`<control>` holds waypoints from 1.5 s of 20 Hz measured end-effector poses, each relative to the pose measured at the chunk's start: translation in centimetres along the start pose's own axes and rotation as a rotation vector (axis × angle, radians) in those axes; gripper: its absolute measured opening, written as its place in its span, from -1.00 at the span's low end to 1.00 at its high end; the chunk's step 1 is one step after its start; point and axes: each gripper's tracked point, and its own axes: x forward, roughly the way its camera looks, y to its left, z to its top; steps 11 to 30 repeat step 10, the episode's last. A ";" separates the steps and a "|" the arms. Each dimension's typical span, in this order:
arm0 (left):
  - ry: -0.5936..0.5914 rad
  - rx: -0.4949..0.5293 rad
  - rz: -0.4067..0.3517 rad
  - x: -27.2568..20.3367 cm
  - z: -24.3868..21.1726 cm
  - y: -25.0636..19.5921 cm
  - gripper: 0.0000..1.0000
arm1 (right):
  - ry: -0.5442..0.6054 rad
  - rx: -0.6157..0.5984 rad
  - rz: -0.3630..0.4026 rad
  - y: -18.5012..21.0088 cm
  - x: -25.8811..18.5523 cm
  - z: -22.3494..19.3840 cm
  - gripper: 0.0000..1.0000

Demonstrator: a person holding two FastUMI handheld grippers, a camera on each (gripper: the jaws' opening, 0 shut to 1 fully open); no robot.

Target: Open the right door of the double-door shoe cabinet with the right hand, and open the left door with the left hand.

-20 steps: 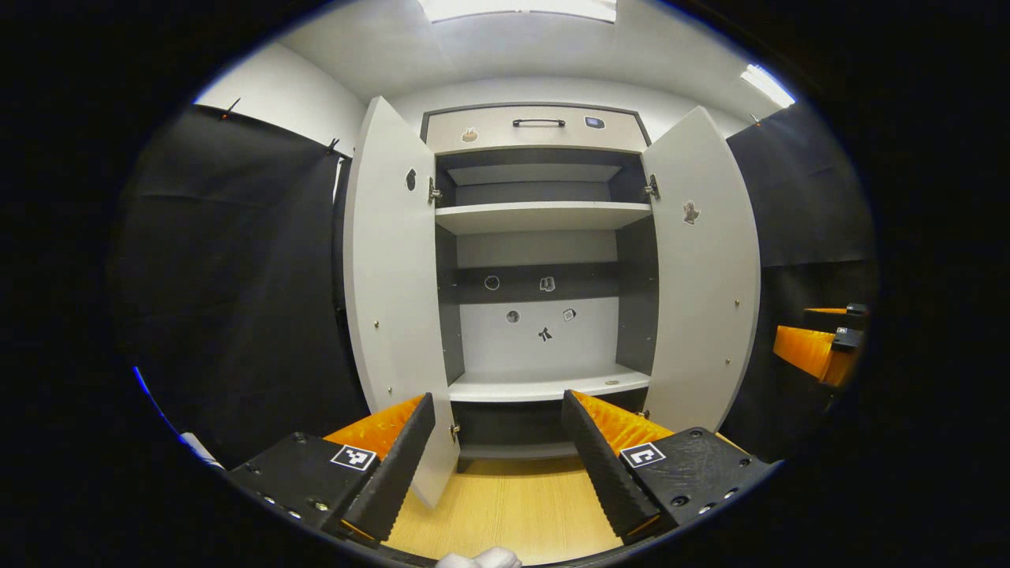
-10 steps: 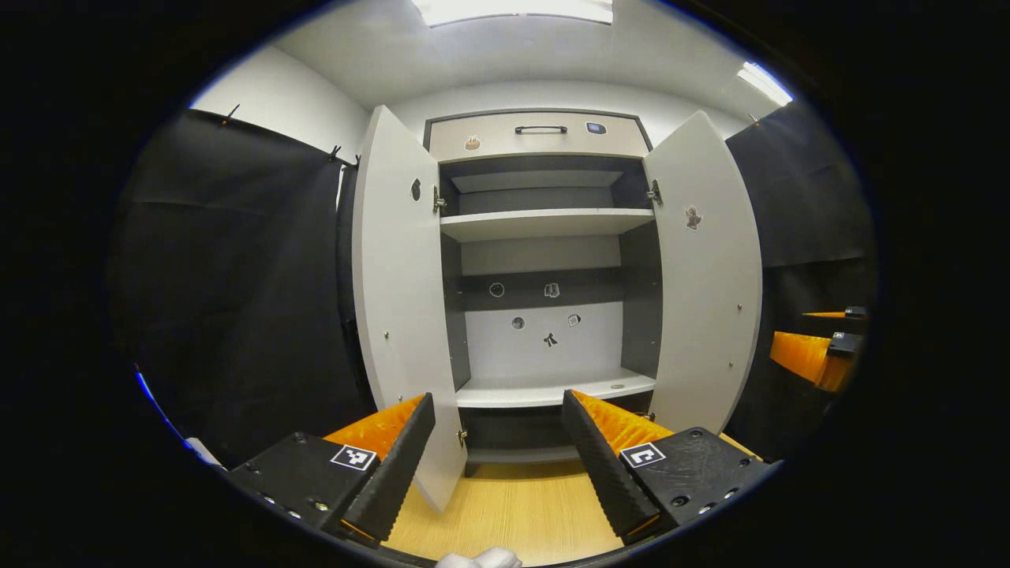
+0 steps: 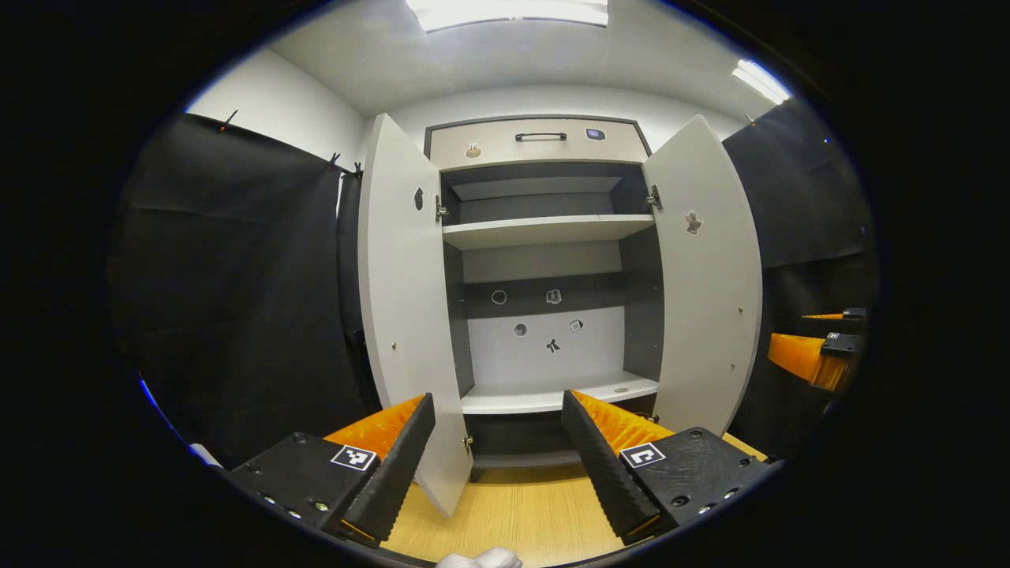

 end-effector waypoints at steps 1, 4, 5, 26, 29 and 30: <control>-0.006 0.001 0.001 0.0 0.1 0.1 0.92 | 0.000 0.001 -0.002 0.0 0.1 0.1 0.98; -0.010 0.002 -0.003 0.0 0.3 0.1 0.92 | 0.000 0.001 -0.001 0.2 0.2 0.0 0.98; -0.011 0.003 -0.003 0.1 0.4 0.3 0.92 | 0.001 0.000 0.002 0.4 0.2 0.0 0.98; -0.014 0.000 -0.004 0.3 0.4 0.5 0.92 | -0.003 0.005 -0.001 0.8 0.6 0.0 0.98; -0.014 0.000 -0.004 0.3 0.4 0.5 0.92 | -0.003 0.005 -0.001 0.8 0.6 0.0 0.98; -0.014 0.000 -0.004 0.3 0.4 0.5 0.92 | -0.003 0.005 -0.001 0.8 0.6 0.0 0.98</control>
